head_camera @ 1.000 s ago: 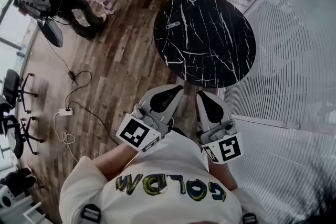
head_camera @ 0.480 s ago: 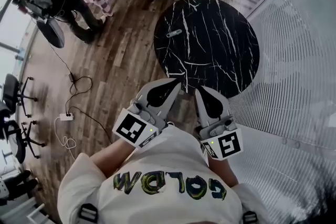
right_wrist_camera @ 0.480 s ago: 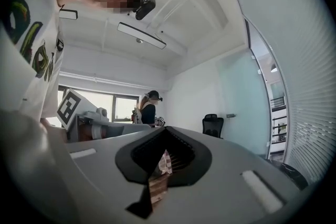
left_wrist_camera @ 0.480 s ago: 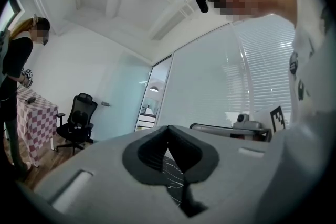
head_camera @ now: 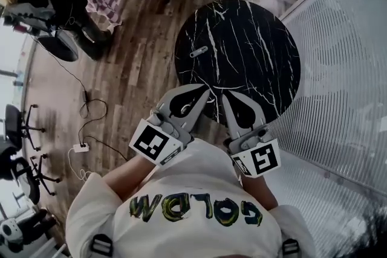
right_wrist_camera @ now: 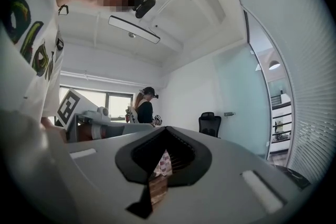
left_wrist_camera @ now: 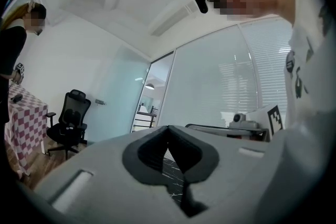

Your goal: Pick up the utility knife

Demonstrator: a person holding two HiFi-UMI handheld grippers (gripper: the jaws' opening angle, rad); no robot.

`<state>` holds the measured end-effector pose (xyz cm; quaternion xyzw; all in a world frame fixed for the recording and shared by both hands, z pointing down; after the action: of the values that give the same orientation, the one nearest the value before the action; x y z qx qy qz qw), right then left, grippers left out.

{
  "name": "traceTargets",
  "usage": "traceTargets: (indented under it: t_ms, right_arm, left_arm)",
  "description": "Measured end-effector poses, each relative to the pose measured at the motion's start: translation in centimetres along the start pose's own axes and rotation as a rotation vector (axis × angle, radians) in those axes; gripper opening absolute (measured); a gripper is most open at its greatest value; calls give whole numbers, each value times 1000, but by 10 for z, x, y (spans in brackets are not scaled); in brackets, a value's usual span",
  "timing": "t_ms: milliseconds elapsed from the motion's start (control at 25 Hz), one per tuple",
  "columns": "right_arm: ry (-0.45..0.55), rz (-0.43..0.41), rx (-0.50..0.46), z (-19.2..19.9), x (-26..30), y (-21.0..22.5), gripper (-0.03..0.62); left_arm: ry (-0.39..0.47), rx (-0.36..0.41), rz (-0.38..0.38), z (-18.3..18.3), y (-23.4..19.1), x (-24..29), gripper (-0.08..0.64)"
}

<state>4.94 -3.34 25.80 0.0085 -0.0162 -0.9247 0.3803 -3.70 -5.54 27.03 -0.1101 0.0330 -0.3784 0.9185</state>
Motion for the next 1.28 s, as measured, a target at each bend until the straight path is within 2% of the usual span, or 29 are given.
traceTargets:
  t_ms: [160,440,640,880,1080,1280]
  right_arm:
    - [-3,18,-2,5,27,19,2]
    - [3,74,4,11,50,52,2]
    - [-13,85,27,19,53,67,2]
    - [-40,49,43,26,58,91,2]
    - [-66,38,59,39,65,111,2]
    - [-96,39,83,64,70,132,2]
  left_arm:
    - [-10,39,40,-2,-23,22,5]
    - [-24,4,50,-1,-55,48,5]
    - [-49,27,38,5,-64,63,6]
    - [-41,17,-11,5,-67,89,11]
    - [-97,7,-27,23,-79,106,32]
    - [-157,30,-40,49,-94,126,35]
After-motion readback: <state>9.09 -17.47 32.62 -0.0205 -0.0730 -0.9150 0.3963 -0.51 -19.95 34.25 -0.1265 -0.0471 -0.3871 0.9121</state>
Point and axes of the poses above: the fingertips, and each gripper's own axes: x forward along the fingers, y to its right, z out of its underside, the point moved 4 cm from there along -x, backward along the fingers, and after that the axes turned 11 degrees about -z, right-handed, at the moved point
